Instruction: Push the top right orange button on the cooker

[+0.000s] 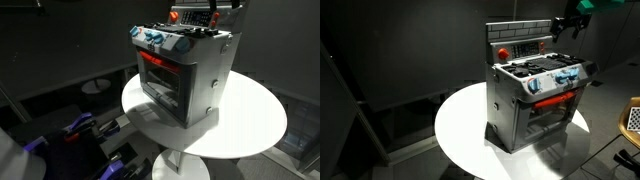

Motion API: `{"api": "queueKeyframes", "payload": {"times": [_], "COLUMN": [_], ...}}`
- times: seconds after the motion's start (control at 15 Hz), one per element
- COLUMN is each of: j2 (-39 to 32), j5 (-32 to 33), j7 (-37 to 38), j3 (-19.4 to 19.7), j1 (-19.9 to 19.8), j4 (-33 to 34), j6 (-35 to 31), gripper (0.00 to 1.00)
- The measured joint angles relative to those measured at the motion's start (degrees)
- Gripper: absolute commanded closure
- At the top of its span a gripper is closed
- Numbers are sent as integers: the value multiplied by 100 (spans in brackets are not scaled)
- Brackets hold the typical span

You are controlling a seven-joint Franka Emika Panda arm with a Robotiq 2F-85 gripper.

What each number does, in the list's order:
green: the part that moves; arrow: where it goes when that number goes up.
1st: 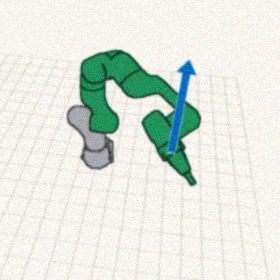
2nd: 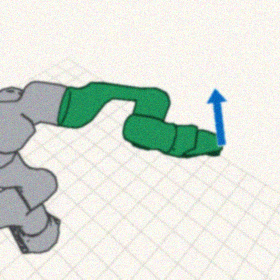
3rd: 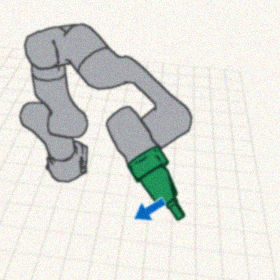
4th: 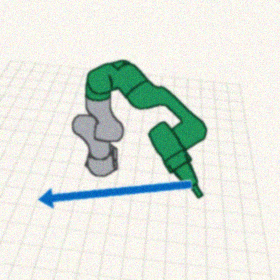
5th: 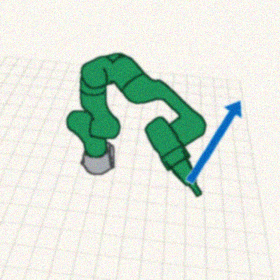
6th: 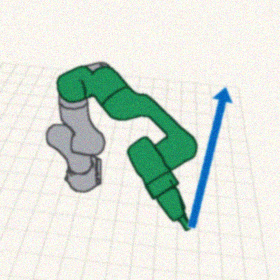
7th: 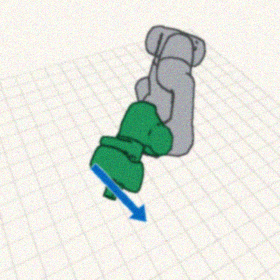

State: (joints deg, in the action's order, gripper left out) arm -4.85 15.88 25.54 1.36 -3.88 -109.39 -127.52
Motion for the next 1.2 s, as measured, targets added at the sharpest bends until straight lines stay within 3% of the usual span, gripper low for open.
{"api": "queueKeyframes", "payload": {"times": [1.2], "j2": [-692], "j5": [-77], "j7": [-1], "j3": [88], "j1": [201], "j4": [664], "j6": [0], "gripper": [0]}}
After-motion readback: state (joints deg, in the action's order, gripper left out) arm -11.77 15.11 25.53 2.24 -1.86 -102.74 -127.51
